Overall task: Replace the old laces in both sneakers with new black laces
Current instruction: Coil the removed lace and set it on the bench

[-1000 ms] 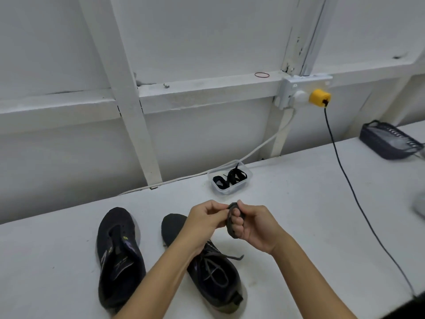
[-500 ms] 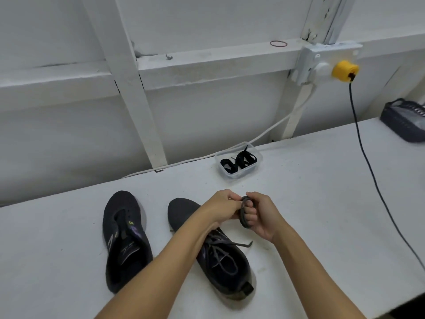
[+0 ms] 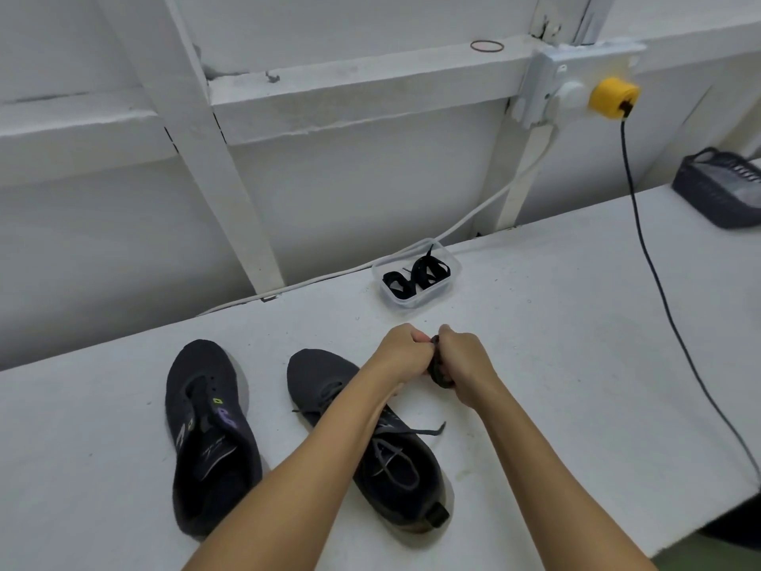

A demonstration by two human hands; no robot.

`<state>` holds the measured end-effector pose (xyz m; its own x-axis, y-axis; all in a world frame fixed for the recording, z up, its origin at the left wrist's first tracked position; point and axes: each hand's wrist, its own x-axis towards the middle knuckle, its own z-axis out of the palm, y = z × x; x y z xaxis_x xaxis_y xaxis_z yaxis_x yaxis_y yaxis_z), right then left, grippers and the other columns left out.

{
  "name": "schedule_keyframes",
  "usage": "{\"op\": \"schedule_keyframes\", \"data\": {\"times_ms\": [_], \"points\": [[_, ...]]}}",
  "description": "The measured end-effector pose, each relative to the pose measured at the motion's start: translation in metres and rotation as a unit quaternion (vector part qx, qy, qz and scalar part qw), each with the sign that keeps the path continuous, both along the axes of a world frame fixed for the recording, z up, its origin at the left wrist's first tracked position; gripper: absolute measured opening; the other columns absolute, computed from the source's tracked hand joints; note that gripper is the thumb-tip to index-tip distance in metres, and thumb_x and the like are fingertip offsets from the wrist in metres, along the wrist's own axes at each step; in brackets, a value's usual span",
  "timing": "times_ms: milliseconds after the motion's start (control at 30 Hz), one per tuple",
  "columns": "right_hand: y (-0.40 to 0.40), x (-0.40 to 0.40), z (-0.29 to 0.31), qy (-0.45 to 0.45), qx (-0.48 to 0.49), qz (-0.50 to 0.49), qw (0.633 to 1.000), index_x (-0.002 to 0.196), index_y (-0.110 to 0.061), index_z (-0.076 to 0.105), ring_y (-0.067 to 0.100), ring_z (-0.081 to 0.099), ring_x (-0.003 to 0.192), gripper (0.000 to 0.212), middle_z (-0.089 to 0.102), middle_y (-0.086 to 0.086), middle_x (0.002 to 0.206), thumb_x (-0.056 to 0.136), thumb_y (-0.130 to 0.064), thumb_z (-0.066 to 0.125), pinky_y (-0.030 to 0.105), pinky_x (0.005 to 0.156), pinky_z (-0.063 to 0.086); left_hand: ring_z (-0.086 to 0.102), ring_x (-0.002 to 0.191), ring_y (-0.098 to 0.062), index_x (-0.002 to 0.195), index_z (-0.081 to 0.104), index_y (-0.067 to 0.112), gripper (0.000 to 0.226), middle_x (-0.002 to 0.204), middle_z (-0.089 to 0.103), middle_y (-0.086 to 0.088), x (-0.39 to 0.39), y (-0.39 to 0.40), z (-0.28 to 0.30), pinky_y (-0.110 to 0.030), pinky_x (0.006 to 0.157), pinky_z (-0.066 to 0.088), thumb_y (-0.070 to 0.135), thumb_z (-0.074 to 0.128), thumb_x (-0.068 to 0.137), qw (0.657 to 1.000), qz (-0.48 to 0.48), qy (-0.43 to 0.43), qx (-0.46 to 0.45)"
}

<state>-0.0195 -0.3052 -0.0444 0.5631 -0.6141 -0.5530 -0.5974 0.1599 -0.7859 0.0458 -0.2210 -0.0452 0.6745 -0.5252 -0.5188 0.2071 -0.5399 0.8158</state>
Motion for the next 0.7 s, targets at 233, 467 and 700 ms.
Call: {"op": "schedule_keyframes", "data": {"times_ms": [233,467,700], "points": [[-0.016,0.0,-0.002,-0.038,0.157,-0.026,0.986,0.065,-0.013,0.047,0.013,0.036,0.043,0.036,0.041,0.001,0.05,0.1,-0.022,0.051,0.024,0.045,0.032,0.058,0.073,-0.021,0.069,0.064,0.014,0.016,0.072,0.064,-0.007,0.005,-0.005,0.001,-0.036,0.072,0.048,0.009,0.053,0.08,1.0,-0.009,0.009,0.008],[-0.027,-0.001,-0.008,-0.092,0.188,-0.019,0.978,0.086,-0.004,0.057,0.016,0.051,0.052,0.03,0.052,0.003,0.058,0.107,-0.023,0.047,0.028,0.057,0.047,0.065,0.066,-0.016,0.077,0.065,0.012,0.016,0.066,0.07,-0.003,0.012,-0.013,0.004,-0.039,0.089,0.056,0.003,0.052,0.082,0.999,-0.03,0.013,0.006],[-0.027,-0.004,-0.01,-0.07,0.055,0.01,0.996,0.067,-0.006,0.06,0.019,0.059,0.055,0.04,0.063,0.008,0.057,0.102,-0.025,0.059,0.03,0.067,0.052,0.062,0.066,-0.016,0.07,0.062,0.009,0.019,0.057,0.066,-0.003,0.011,-0.017,0.008,-0.036,0.084,0.054,0.001,0.049,0.082,0.999,-0.042,-0.023,0.023]]}}
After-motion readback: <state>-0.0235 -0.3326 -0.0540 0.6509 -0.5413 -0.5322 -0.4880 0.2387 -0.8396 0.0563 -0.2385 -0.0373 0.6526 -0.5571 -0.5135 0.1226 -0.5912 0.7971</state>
